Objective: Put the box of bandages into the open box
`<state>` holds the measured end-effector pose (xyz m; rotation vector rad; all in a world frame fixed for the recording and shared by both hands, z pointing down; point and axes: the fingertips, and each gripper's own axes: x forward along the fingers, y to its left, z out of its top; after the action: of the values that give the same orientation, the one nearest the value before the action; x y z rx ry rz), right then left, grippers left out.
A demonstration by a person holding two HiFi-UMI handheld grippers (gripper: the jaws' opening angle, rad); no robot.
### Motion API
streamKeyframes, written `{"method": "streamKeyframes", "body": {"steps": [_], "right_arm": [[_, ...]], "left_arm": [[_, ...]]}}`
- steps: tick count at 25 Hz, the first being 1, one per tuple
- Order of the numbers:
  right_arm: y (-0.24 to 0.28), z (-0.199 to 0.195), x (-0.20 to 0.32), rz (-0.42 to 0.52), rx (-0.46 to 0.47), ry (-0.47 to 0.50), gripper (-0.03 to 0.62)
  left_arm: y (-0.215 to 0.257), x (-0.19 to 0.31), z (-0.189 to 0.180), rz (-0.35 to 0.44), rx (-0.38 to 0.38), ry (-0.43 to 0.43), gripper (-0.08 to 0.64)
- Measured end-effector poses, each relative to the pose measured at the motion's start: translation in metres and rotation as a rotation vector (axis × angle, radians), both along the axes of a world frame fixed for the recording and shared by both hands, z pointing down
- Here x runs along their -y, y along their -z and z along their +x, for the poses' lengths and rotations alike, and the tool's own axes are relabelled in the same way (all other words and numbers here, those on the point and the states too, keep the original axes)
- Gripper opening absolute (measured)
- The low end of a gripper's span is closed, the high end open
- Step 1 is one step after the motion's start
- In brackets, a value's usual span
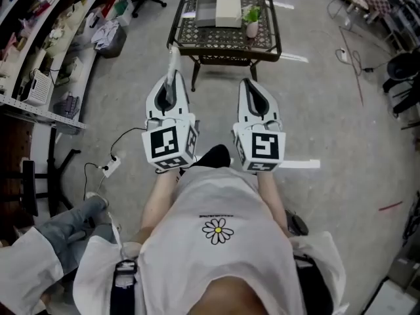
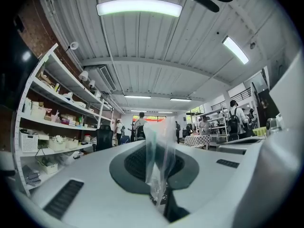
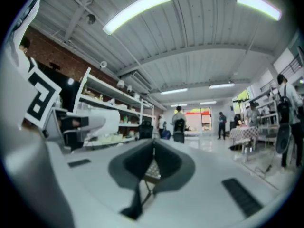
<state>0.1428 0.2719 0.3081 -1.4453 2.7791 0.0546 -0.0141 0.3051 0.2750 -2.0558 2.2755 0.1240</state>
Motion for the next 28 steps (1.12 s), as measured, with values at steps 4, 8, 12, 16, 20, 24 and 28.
{"method": "streamKeyframes", "body": {"steps": [4, 8, 12, 16, 20, 24, 28], "right_arm": [[0.022, 0.006, 0.004, 0.071, 0.009, 0.004, 0.031], [0.022, 0.010, 0.023, 0.076, 0.020, -0.019, 0.031], [0.030, 0.001, 0.047, 0.082, 0.059, 0.000, 0.031], [0.037, -0.015, 0.074, 0.105, 0.037, -0.002, 0.031], [0.029, -0.032, 0.093, 0.076, 0.062, 0.005, 0.031], [0.013, -0.051, 0.129, 0.057, 0.050, 0.000, 0.031], [0.004, -0.071, 0.182, 0.049, 0.045, -0.022, 0.031]], "left_arm": [[0.003, 0.008, -0.005, 0.013, -0.011, 0.016, 0.038], [0.009, 0.026, -0.007, 0.047, -0.017, 0.013, 0.038], [0.005, 0.061, -0.017, 0.059, -0.027, 0.006, 0.038], [0.008, 0.098, -0.029, 0.072, -0.050, -0.006, 0.038], [0.008, 0.127, -0.039, 0.074, -0.071, -0.012, 0.038], [-0.009, 0.163, -0.053, 0.064, -0.063, 0.002, 0.038], [-0.017, 0.217, -0.073, 0.051, -0.052, -0.016, 0.038]]}}
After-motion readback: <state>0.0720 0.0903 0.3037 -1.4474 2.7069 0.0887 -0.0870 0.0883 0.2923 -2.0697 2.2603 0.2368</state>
